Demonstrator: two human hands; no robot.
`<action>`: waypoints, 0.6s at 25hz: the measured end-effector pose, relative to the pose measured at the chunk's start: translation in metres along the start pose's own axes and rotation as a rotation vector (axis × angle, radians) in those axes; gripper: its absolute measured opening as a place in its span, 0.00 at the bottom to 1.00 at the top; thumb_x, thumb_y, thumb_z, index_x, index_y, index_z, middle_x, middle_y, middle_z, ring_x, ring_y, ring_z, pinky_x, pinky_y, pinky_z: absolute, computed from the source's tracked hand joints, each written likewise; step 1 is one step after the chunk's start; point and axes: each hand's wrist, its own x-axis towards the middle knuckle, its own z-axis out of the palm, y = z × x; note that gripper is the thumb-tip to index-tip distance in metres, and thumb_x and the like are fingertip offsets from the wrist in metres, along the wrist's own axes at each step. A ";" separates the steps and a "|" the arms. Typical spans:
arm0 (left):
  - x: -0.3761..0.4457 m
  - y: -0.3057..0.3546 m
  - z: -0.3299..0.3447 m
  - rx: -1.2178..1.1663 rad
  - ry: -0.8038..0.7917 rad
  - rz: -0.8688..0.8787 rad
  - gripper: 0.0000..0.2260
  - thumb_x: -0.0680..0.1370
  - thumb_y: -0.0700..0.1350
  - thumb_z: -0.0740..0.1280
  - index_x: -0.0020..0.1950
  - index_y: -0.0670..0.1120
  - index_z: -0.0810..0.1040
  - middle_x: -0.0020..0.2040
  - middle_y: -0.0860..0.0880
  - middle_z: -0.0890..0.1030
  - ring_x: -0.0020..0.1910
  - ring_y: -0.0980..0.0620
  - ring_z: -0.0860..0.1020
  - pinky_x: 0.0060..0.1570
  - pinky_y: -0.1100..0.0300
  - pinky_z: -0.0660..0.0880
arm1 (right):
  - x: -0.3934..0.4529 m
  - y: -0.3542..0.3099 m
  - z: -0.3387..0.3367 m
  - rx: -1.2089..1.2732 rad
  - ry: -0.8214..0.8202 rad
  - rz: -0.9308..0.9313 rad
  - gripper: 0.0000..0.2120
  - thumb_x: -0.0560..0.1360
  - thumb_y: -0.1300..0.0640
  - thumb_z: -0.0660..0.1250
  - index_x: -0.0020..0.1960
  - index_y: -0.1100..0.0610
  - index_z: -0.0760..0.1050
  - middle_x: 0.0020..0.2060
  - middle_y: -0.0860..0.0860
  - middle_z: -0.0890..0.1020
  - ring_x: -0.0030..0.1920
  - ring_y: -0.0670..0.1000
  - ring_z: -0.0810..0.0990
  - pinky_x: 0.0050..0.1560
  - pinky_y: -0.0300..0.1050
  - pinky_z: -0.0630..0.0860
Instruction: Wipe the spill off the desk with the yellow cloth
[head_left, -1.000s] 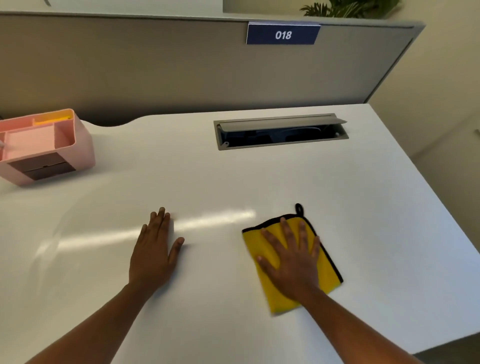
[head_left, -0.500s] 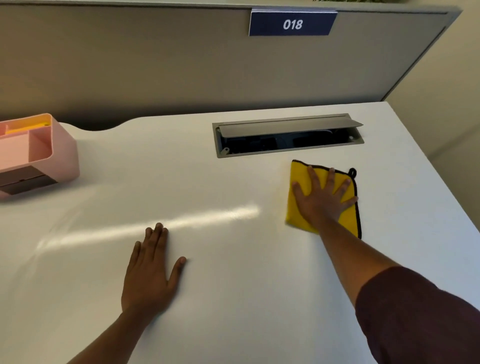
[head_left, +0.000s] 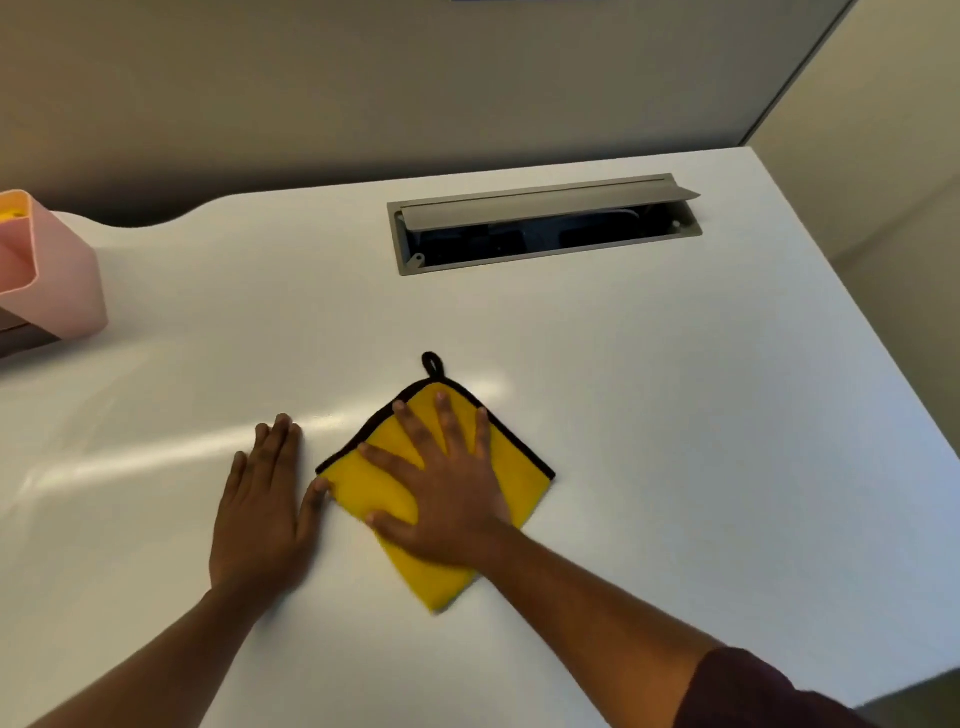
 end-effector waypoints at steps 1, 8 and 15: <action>-0.001 -0.001 0.000 0.003 -0.003 0.001 0.32 0.82 0.61 0.47 0.84 0.48 0.51 0.85 0.51 0.50 0.84 0.55 0.45 0.82 0.51 0.48 | -0.024 0.006 0.004 -0.013 0.015 -0.028 0.38 0.76 0.22 0.53 0.83 0.30 0.55 0.87 0.47 0.48 0.86 0.65 0.43 0.77 0.80 0.45; 0.002 0.006 -0.003 0.034 -0.012 -0.010 0.35 0.81 0.64 0.48 0.84 0.48 0.51 0.85 0.52 0.50 0.84 0.53 0.47 0.81 0.50 0.49 | -0.039 0.177 -0.050 -0.056 -0.014 0.530 0.38 0.76 0.19 0.44 0.83 0.30 0.50 0.87 0.45 0.48 0.87 0.62 0.42 0.79 0.79 0.47; 0.005 0.004 0.000 0.060 -0.002 -0.018 0.34 0.81 0.65 0.49 0.84 0.50 0.50 0.85 0.53 0.50 0.84 0.54 0.46 0.81 0.54 0.46 | 0.077 0.163 -0.048 0.040 0.006 0.660 0.40 0.75 0.20 0.40 0.84 0.34 0.49 0.87 0.52 0.50 0.85 0.69 0.41 0.75 0.82 0.38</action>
